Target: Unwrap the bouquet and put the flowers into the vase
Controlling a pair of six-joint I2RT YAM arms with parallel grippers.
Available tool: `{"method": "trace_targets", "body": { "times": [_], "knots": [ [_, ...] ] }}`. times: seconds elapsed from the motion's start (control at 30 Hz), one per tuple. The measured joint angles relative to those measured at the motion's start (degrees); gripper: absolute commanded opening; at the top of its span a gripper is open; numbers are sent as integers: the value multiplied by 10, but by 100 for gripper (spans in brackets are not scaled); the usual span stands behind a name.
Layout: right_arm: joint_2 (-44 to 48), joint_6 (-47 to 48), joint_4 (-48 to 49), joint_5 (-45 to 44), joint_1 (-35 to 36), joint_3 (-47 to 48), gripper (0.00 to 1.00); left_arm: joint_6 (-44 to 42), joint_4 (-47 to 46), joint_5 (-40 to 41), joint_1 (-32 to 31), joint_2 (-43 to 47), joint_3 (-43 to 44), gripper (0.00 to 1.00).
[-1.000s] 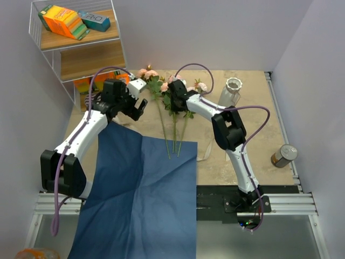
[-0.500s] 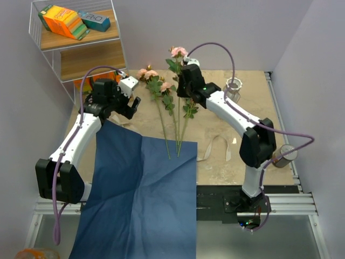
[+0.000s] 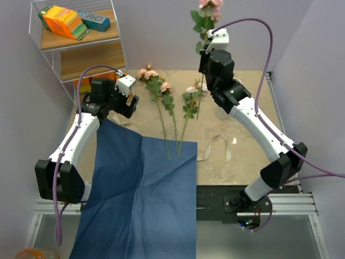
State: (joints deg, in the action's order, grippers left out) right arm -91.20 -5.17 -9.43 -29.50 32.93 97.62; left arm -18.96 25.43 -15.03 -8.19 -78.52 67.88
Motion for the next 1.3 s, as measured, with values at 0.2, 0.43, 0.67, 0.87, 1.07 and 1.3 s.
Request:
{"method": "trace_targets", "body": {
  "times": [0.2,0.43,0.67,0.87,1.07,1.3],
  "knots": [
    [16,120,151,-100,-26,-4,0,16,13,-28,28,-9,33,99],
    [17,253,310,-162,-47,-4,0,20,24,-55,50,-14,50,99],
    [17,385,472,-181,-54,-8,0,19,36,-78,55,-14,50,99],
    [16,443,577,-179,-71,-33,0,19,45,-104,68,-14,51,99],
    [13,453,624,-175,-100,-80,0,19,53,-125,77,-13,51,99],
    [13,429,644,-157,-131,-134,0,12,61,-171,92,-12,51,99]
  ]
}}
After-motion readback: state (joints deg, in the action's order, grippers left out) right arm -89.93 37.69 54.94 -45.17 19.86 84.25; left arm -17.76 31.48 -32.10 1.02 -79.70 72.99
